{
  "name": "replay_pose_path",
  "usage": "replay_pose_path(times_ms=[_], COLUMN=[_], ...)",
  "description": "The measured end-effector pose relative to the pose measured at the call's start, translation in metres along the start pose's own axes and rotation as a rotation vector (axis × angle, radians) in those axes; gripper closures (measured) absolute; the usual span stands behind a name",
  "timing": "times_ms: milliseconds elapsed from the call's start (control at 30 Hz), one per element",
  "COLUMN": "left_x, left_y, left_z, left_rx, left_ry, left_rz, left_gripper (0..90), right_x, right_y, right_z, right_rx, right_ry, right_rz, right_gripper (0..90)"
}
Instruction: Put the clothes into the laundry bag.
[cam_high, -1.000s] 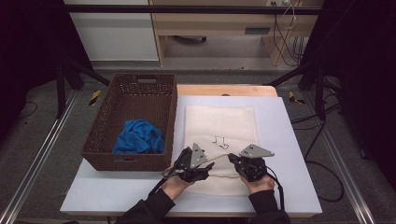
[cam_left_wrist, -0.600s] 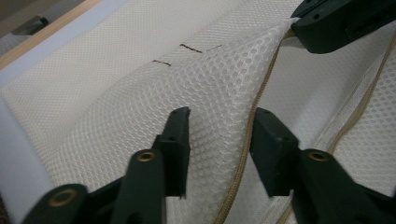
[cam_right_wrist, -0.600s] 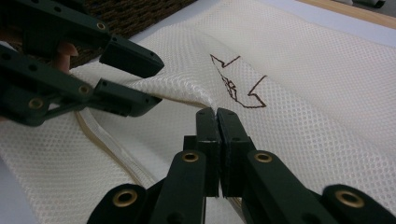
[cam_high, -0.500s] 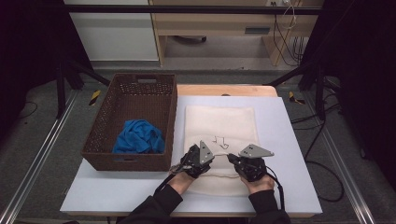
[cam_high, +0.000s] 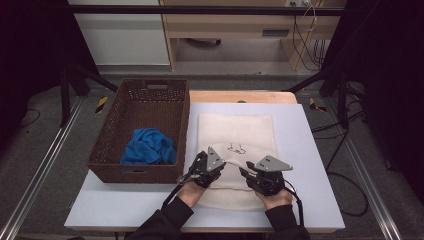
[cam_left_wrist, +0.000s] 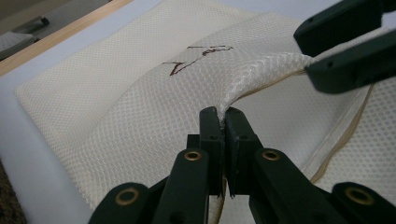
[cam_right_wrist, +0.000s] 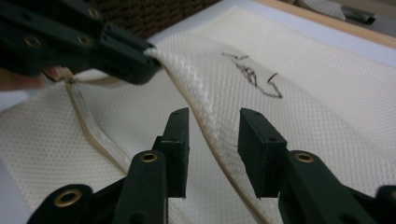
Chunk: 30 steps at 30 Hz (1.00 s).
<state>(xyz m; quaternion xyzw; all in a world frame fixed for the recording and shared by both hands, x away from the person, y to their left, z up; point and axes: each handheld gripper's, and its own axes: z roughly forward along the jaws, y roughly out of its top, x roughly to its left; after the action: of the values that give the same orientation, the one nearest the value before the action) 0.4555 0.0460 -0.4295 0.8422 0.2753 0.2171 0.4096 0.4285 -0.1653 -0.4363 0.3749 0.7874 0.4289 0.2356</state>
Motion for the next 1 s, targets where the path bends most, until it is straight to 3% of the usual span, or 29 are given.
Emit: replay_pose_path(times_ms=[133,200,400,533,667,833,1000], left_x=[0.000,0.000,-0.003,-0.004,-0.003,0.000,0.012], left_y=[0.000,0.000,-0.004,-0.007,-0.007,-0.001,0.004], left_z=[-0.004,-0.005,-0.004,-0.005,-0.013,-0.036,-0.063], left_rx=[-0.031,-0.042,-0.031,-0.043,-0.068,-0.122,-0.159], left_ry=[-0.028,-0.030,-0.049,-0.070,-0.096,-0.094,-0.065], left_rz=[-0.027,-0.032,-0.016,-0.024,-0.035,-0.040,-0.047], left_gripper=[85.9,85.8,82.9,76.6,62.7,49.2,43.8], right_x=[0.006,0.006,0.005,0.002,-0.001,-0.004,-0.003], right_y=[-0.002,-0.002,0.001,0.001,0.002,0.004,0.007], right_z=[0.009,0.011,0.011,0.009,0.004,-0.003,-0.009], right_rx=[0.049,0.063,0.073,0.058,0.013,-0.046,-0.097], right_ry=[-0.056,-0.071,-0.080,-0.067,-0.056,-0.058,-0.062], right_rz=[-0.051,-0.048,-0.026,0.005,0.032,0.050,0.041], right_gripper=[60.6,64.2,85.3,87.4,87.8,87.9,87.8])
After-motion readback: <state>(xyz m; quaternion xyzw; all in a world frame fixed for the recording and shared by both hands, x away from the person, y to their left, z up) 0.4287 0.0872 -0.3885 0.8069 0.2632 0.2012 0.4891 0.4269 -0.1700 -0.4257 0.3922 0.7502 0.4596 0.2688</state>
